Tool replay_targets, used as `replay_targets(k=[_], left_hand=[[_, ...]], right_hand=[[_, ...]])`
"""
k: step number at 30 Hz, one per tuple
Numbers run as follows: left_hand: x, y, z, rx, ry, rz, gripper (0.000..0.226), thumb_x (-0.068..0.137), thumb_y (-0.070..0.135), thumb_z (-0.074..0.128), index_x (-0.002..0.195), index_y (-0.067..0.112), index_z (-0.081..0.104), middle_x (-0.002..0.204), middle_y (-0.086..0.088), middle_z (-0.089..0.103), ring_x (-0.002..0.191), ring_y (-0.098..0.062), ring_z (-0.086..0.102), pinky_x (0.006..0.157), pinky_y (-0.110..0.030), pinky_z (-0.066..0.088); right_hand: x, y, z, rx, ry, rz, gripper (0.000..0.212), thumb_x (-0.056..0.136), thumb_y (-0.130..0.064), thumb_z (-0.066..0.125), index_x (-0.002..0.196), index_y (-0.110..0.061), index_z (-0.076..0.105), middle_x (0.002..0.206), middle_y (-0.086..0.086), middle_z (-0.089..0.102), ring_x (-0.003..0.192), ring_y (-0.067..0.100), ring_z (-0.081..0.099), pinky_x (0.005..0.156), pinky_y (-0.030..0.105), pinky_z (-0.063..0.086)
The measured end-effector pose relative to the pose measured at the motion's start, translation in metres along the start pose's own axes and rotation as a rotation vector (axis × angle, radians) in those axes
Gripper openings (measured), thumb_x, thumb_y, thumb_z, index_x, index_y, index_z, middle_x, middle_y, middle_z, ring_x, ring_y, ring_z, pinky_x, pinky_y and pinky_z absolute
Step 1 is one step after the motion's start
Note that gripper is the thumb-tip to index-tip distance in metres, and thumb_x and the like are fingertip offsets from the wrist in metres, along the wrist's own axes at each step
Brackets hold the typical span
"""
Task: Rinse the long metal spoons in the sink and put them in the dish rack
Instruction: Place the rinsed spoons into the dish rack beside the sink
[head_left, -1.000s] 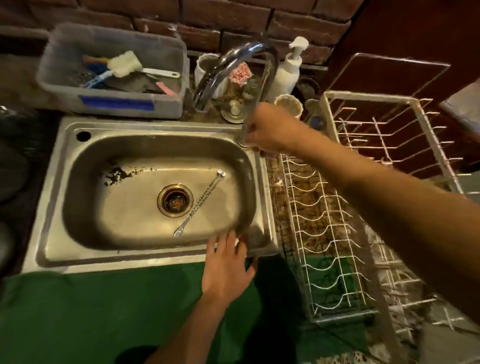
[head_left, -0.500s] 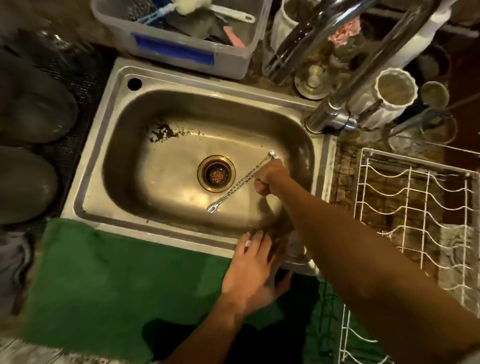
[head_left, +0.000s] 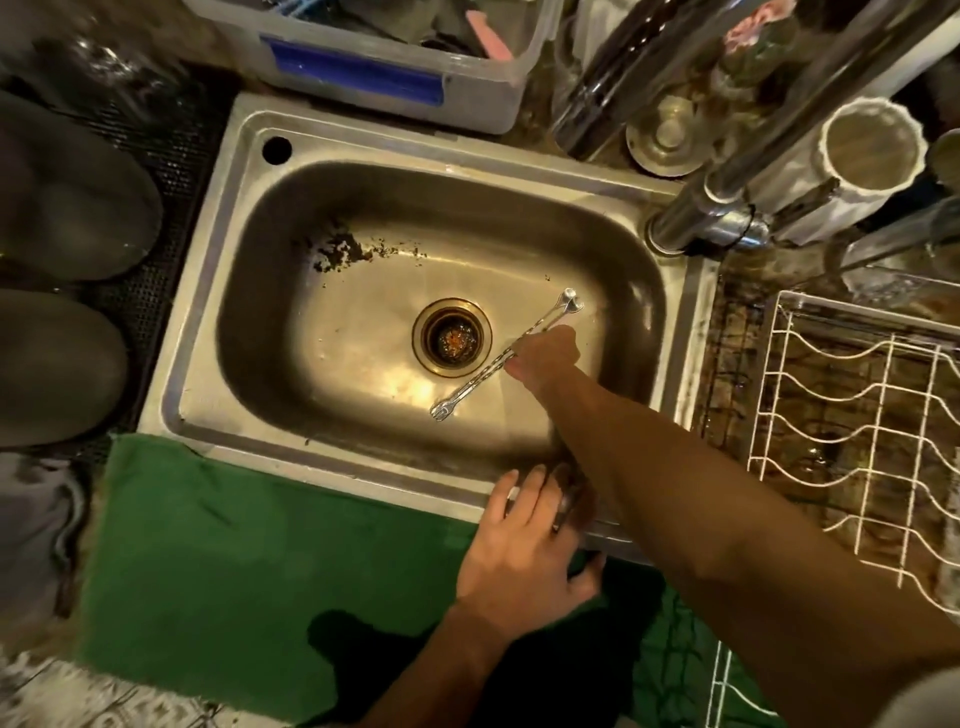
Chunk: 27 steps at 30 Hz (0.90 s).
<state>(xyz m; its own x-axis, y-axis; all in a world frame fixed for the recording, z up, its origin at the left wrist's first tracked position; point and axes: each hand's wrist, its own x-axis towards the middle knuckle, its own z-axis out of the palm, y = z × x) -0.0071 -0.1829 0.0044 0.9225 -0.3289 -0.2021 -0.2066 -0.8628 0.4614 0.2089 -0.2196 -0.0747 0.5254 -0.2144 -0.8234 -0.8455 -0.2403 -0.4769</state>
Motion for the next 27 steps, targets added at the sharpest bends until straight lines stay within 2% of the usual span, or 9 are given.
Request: replay_targets(k=[1,4,9,12,14,16,18,22,27], left_hand=[[0.0,0.0,-0.001,-0.001,-0.006,-0.001,0.045,0.085,0.054,0.057,0.114,0.021,0.067,0.129,-0.013,0.065,0.127,-0.031,0.056,0.115,-0.049,0.03],[0.001,0.001,-0.003,0.027,-0.046,-0.013,0.052,0.086,0.057,0.054,0.124,0.024,0.063,0.133,-0.01,0.063,0.13,-0.029,0.054,0.115,-0.049,0.03],[0.003,0.001,-0.005,0.059,-0.087,-0.009,0.061,0.089,0.06,0.049,0.14,0.027,0.046,0.134,-0.011,0.062,0.132,-0.031,0.053,0.114,-0.052,0.035],[0.003,-0.001,-0.006,0.11,-0.119,-0.011,0.061,0.092,0.06,0.043,0.141,0.024,0.049,0.134,-0.013,0.062,0.133,-0.033,0.05,0.114,-0.054,0.028],[0.004,-0.002,-0.007,0.129,-0.142,-0.023,0.063,0.091,0.062,0.042,0.138,0.023,0.055,0.13,-0.013,0.064,0.129,-0.034,0.051,0.113,-0.053,0.028],[0.005,0.0,-0.008,0.124,-0.148,-0.017,0.063,0.091,0.062,0.043,0.138,0.022,0.054,0.126,-0.014,0.066,0.123,-0.034,0.053,0.111,-0.053,0.028],[0.005,0.0,-0.007,0.107,-0.128,-0.013,0.063,0.09,0.061,0.044,0.14,0.023,0.048,0.13,-0.012,0.066,0.12,-0.034,0.054,0.11,-0.052,0.029],[0.005,-0.001,-0.008,0.118,-0.097,0.022,0.066,0.094,0.06,0.035,0.15,0.025,0.038,0.144,-0.009,0.058,0.128,-0.033,0.053,0.112,-0.052,0.033],[-0.001,0.001,-0.019,0.166,-0.127,0.021,0.074,0.094,0.064,0.023,0.159,0.031,0.018,0.157,-0.008,0.043,0.14,-0.032,0.043,0.117,-0.051,0.023]], right_hand=[[-0.002,0.0,-0.001,-0.003,0.013,0.0,0.037,0.091,-0.004,0.056,0.126,0.005,0.05,0.102,0.012,0.056,0.083,0.022,0.063,0.071,0.034,0.062],[-0.002,-0.003,-0.001,-0.084,0.21,0.012,0.015,0.085,-0.003,0.072,0.096,-0.006,0.062,0.071,0.001,0.058,0.057,0.012,0.058,0.04,0.021,0.045],[-0.018,-0.018,-0.011,-0.198,0.249,0.019,0.02,0.082,-0.007,0.076,0.081,-0.014,0.057,0.069,-0.002,0.054,0.053,0.009,0.046,0.039,0.02,0.034],[-0.029,-0.024,-0.023,-0.243,0.284,-0.039,0.021,0.084,-0.015,0.074,0.101,-0.015,0.062,0.082,-0.001,0.06,0.076,0.014,0.064,0.055,0.02,0.048],[-0.041,-0.028,-0.029,-0.187,0.22,-0.064,0.031,0.083,-0.007,0.073,0.111,-0.006,0.061,0.086,0.004,0.062,0.09,0.024,0.068,0.068,0.027,0.057],[-0.062,-0.031,-0.038,-0.15,0.24,-0.071,0.031,0.079,0.003,0.075,0.102,-0.008,0.058,0.079,0.004,0.056,0.092,0.028,0.067,0.071,0.036,0.062],[-0.084,-0.038,-0.045,-0.151,0.232,-0.079,0.032,0.077,0.007,0.073,0.096,-0.012,0.056,0.091,0.008,0.064,0.094,0.029,0.068,0.07,0.037,0.062],[-0.141,-0.05,-0.064,-0.12,0.249,-0.149,0.037,0.078,0.004,0.071,0.112,-0.006,0.06,0.102,0.012,0.069,0.094,0.03,0.07,0.06,0.03,0.053],[-0.231,-0.071,-0.102,-0.007,0.122,-0.177,0.037,0.083,0.001,0.074,0.117,-0.003,0.058,0.108,0.02,0.071,0.098,0.033,0.072,0.085,0.044,0.061]])
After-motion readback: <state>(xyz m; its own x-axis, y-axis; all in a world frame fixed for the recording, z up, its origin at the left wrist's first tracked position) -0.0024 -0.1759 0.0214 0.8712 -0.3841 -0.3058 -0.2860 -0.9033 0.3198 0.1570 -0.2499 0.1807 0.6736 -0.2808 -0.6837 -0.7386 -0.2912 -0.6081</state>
